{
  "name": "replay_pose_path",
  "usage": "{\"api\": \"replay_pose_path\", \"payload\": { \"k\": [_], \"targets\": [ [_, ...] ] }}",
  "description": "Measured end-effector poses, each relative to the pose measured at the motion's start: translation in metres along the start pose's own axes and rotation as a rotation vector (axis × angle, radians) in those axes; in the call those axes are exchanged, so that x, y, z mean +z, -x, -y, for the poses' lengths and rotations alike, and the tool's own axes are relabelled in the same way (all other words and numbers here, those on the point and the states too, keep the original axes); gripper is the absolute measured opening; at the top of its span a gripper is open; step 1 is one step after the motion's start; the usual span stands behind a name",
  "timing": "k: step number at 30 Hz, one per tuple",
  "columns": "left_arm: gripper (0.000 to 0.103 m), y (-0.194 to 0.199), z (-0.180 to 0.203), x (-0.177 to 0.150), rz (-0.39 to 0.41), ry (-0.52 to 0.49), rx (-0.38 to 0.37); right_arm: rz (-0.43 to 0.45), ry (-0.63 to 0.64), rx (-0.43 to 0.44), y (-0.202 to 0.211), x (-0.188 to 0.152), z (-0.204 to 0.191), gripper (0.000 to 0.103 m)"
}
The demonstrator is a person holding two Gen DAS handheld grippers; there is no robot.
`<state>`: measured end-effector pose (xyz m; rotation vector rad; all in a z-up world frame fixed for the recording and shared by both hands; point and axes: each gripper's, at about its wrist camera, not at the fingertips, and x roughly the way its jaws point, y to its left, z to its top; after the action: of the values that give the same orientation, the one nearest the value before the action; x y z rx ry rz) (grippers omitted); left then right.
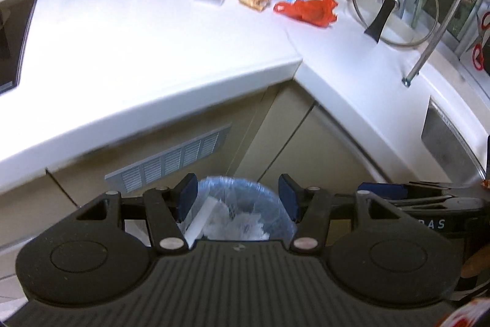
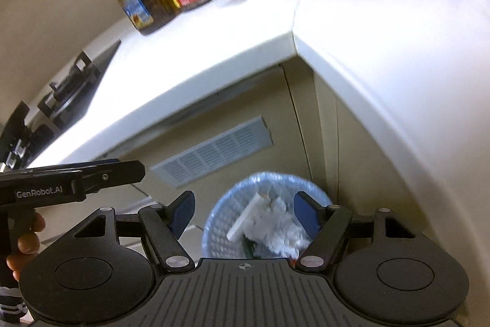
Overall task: Collect trash
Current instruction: 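Raise both open tools back up toward the counter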
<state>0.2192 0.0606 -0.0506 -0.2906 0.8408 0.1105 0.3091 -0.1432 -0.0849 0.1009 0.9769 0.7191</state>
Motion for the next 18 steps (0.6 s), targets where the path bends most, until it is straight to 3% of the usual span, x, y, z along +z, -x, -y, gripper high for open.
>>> {"api": "replay_pose_path", "payload": {
  "k": [11, 18],
  "targets": [
    [0.058, -0.01, 0.016, 0.043, 0.073, 0.007, 0.029, 0.086, 0.044, 0.026, 0.015, 0.051, 0.011, 0.073],
    [0.059, -0.027, 0.024, 0.075, 0.117, 0.003, 0.066, 0.118, 0.062, 0.018, 0.007, 0.09, 0.039, 0.074]
  ]
}}
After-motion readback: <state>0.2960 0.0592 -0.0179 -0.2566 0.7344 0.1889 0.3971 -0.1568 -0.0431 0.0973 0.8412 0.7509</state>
